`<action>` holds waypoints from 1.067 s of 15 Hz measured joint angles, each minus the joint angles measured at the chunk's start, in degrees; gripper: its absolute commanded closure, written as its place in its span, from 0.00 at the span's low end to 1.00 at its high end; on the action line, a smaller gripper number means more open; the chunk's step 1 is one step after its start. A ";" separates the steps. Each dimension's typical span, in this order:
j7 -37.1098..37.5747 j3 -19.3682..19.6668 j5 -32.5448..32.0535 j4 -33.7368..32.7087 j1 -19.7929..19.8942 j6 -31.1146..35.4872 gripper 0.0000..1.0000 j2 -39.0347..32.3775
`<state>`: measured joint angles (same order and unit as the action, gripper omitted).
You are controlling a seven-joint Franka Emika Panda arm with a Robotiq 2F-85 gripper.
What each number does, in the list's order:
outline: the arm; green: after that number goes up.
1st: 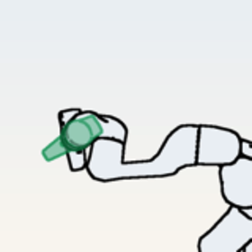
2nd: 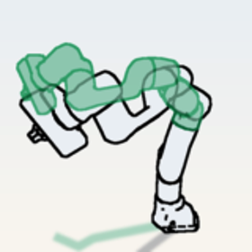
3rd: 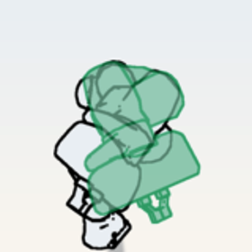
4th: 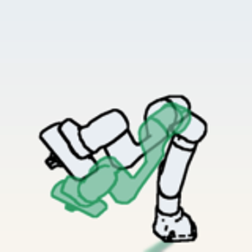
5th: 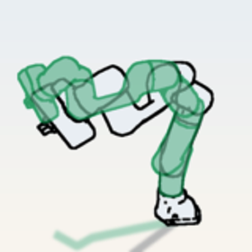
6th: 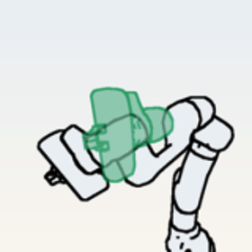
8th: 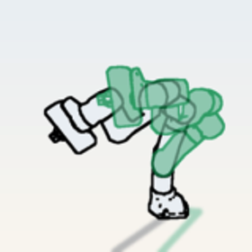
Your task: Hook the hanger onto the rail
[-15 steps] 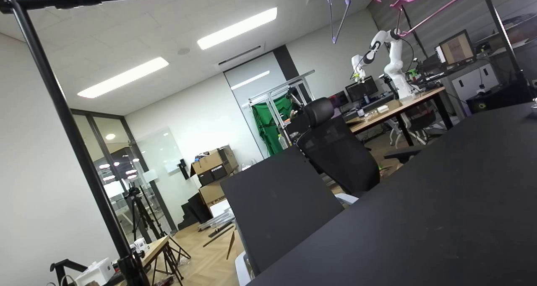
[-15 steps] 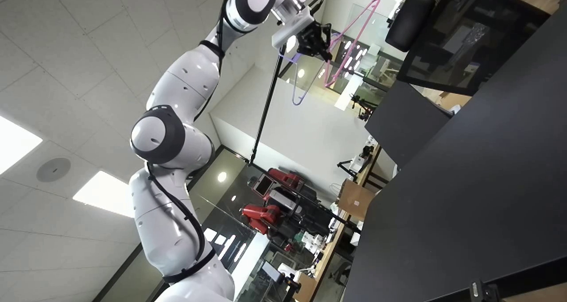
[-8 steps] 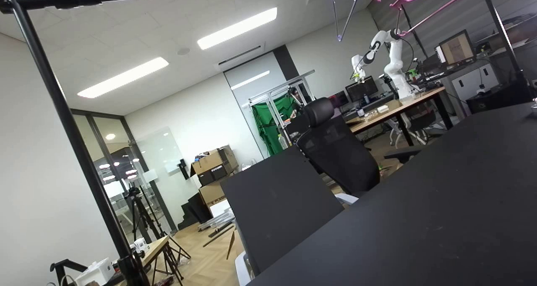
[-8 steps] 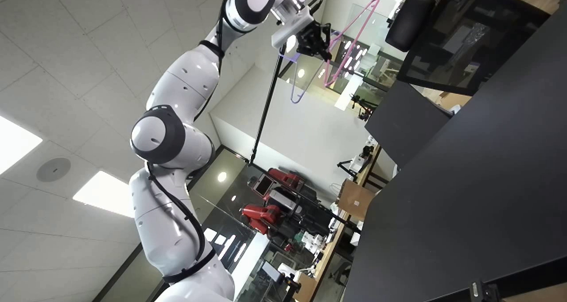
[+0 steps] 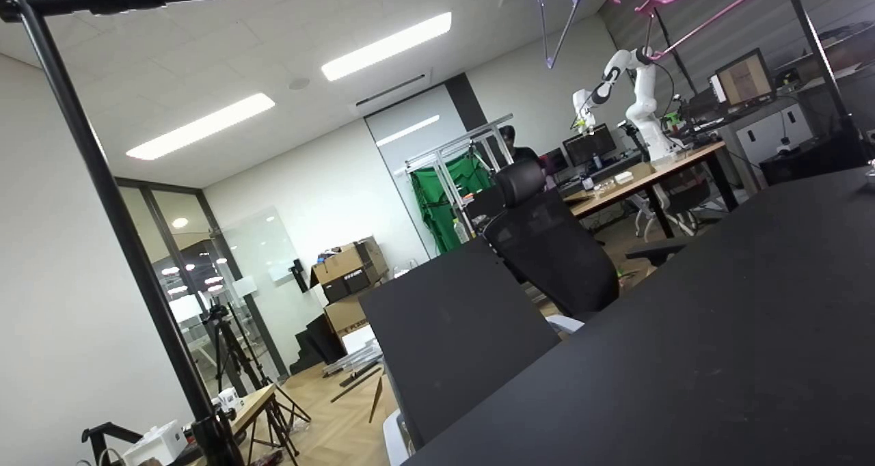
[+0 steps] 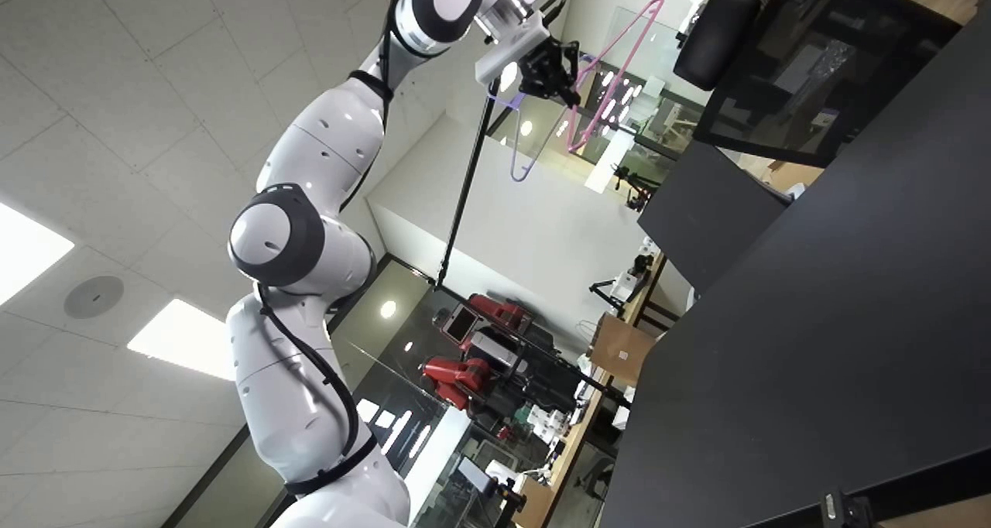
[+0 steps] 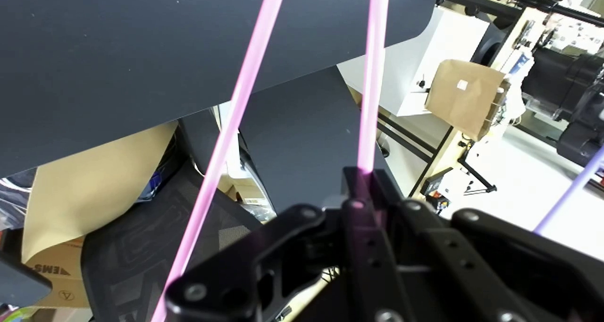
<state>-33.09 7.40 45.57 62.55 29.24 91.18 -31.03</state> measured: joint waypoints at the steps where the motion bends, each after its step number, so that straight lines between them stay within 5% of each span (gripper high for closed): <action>1: 0.00 -0.15 0.69 -0.12 0.02 -0.08 0.98 -0.21; 16: 1.83 -9.03 18.21 -19.15 1.36 2.62 0.98 -12.46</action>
<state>-31.27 -1.63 63.78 43.40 30.60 93.80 -43.49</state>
